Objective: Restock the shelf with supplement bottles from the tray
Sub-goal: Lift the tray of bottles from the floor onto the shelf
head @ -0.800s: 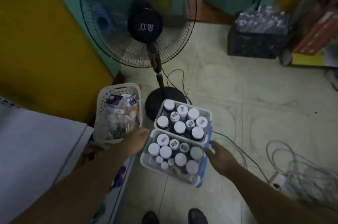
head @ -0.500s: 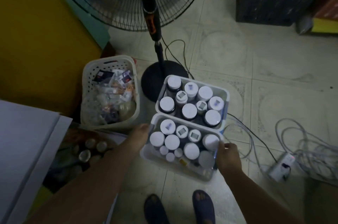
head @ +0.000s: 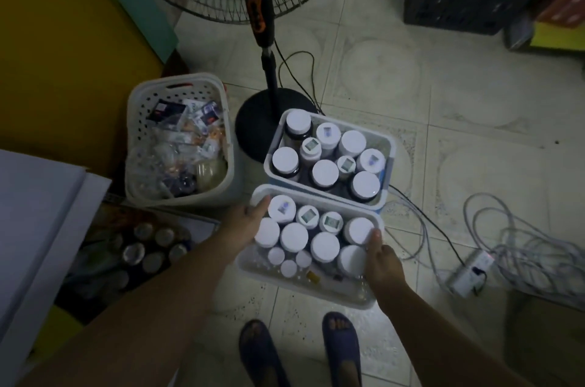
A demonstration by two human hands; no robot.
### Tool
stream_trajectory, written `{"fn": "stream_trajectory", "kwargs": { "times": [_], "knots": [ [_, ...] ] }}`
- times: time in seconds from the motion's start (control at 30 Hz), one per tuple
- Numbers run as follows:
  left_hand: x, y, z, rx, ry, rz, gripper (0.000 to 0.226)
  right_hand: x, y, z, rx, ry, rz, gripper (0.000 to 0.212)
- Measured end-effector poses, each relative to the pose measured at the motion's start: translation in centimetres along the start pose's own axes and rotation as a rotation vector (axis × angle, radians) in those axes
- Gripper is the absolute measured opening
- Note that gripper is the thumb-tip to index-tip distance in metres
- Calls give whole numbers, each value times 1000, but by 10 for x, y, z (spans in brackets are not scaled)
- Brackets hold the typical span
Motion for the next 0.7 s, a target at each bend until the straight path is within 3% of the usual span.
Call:
{"fn": "stream_trajectory", "kwargs": {
  "times": [0.1, 0.27, 0.4, 0.43, 0.5, 0.53, 0.6, 0.63, 0.67, 0.7],
  "knots": [
    [44, -5, 17, 36, 27, 33, 62, 25, -18, 13, 85, -8, 78, 59],
    [132, -4, 70, 179, 130, 39, 57, 78, -93, 17, 342, -211, 192, 49],
    [218, -10, 135, 245, 317, 24, 48, 145, -181, -5, 682, -276, 596, 81],
    [240, -16, 151, 278, 368, 9, 41, 171, -205, -14, 708, -245, 806, 91],
    [285, -38, 178, 352, 463, 0, 31, 223, -240, -30, 647, -327, 932, 73],
    [305, -52, 190, 378, 506, 15, 34, 243, -243, -42, 683, -425, 879, 59],
    [343, -87, 210, 475, 607, 81, 60, 273, -260, -80, 741, -460, 1019, 40],
    [360, -106, 216, 526, 663, 118, 74, 303, -265, -97, 743, -510, 1132, 43],
    [375, -126, 221, 577, 713, 152, 82, 328, -269, -106, 771, -446, 1273, 47],
    [393, -145, 225, 620, 757, 175, 84, 340, -270, -116, 756, -433, 1189, 59]
  ]
}}
Point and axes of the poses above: each hand's wrist, its own x-axis away from the middle knuckle, its own z-axis out of the back of the hand, y = z × x, the point moved 8 cm from there along -x, towards the middle knuckle
